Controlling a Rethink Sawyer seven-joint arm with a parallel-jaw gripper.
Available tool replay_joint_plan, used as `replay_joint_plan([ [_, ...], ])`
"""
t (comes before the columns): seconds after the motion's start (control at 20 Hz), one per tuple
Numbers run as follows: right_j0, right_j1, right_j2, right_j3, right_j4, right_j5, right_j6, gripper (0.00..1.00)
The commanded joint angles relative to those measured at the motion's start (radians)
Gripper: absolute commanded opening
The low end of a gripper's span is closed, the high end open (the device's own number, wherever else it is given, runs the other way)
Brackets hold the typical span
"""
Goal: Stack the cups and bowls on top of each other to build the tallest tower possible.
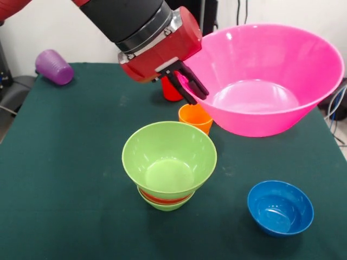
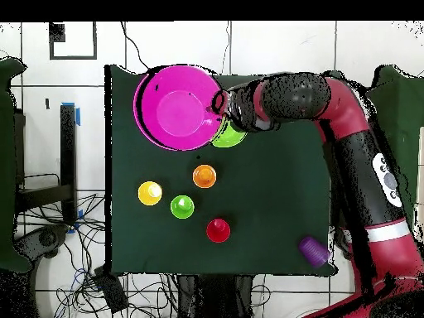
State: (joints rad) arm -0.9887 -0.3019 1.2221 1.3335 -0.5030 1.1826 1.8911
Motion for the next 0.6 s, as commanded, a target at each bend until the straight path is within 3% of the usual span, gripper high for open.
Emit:
replay_joint_plan([
  [0.05, 0.055, 0.032, -0.102, -0.101, 0.006, 0.144, -0.325, 0.00],
  [0.6, 0.074, 0.065, -0.095, -0.197, 0.009, 0.224, -0.368, 0.00],
])
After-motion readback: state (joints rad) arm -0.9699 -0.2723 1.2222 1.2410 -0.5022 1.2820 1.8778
